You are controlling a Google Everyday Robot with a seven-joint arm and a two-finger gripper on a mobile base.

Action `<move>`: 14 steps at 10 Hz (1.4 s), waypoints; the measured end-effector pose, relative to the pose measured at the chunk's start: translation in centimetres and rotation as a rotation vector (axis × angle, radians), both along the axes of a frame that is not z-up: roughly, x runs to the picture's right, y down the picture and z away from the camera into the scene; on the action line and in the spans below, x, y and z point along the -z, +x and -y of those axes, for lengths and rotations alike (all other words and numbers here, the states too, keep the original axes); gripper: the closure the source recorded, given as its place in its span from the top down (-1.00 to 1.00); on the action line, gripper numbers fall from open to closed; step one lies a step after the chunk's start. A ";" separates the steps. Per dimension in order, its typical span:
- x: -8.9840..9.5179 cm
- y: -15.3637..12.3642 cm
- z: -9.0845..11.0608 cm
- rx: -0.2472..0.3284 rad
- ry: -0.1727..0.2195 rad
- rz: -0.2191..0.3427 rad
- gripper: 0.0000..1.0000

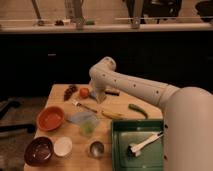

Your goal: Place grapes in plastic cup

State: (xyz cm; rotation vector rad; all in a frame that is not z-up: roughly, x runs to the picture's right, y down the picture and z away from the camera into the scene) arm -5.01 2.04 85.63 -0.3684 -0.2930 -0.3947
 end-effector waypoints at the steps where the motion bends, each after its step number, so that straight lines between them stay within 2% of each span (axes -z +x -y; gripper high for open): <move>1: 0.1 0.2 -0.1 -0.011 0.005 -0.008 0.60; 4: 0.0 3.7 1.3 -0.100 0.074 -0.059 0.60; 7: -2.5 5.2 4.8 -0.146 0.109 -0.088 0.60; 11: -5.0 2.7 7.1 -0.127 0.099 -0.061 0.60; 14: -6.8 -1.2 7.5 -0.079 0.051 0.022 0.60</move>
